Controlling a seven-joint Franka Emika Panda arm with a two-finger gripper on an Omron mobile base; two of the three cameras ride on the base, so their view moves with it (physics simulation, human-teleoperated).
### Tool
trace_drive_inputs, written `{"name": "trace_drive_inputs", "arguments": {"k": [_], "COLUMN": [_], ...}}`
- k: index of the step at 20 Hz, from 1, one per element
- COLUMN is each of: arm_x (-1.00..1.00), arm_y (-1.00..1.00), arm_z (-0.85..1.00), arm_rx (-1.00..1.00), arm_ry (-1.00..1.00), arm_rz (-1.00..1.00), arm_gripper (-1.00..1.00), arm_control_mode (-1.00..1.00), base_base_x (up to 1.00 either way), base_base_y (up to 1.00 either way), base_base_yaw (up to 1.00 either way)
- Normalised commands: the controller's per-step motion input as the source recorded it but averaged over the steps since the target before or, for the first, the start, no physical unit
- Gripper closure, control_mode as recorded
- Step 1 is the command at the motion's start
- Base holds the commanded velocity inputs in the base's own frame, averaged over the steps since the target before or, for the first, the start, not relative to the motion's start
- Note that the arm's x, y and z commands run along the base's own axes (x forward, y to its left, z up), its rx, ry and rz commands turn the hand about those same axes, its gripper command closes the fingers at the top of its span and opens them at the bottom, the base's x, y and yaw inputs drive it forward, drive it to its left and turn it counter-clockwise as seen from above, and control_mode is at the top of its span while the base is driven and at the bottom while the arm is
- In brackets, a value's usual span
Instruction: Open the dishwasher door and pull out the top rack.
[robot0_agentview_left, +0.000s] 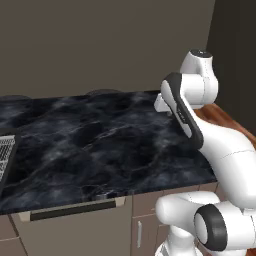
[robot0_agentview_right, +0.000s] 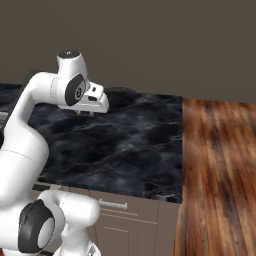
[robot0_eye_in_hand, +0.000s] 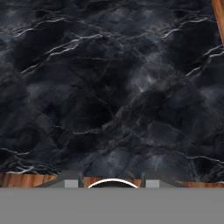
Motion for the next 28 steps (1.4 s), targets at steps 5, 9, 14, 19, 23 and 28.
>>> {"name": "trace_drive_inputs", "arguments": {"k": [5,9,14,19,23,28], "arm_x": [0.0,0.0,0.0,0.0,0.0,0.0], "arm_y": [0.0,0.0,0.0,0.0,0.0,0.0], "arm_z": [0.0,0.0,0.0,0.0,0.0,0.0], "arm_rx": [0.0,0.0,0.0,0.0,0.0,0.0], "arm_ry": [0.0,0.0,0.0,0.0,0.0,0.0], "arm_rz": [0.0,0.0,0.0,0.0,0.0,0.0], "arm_gripper": [-1.0,-1.0,-1.0,-1.0,-1.0,-1.0], "arm_control_mode": [1.0,1.0,1.0,1.0,1.0,1.0], "base_base_x": [0.0,-0.12,-0.16,-0.25,-0.24,-0.06], "base_base_y": [0.0,0.0,-0.07,-0.15,-0.14,-0.03], "base_base_yaw": [0.0,0.21,0.6,0.66,0.63,0.45]}}
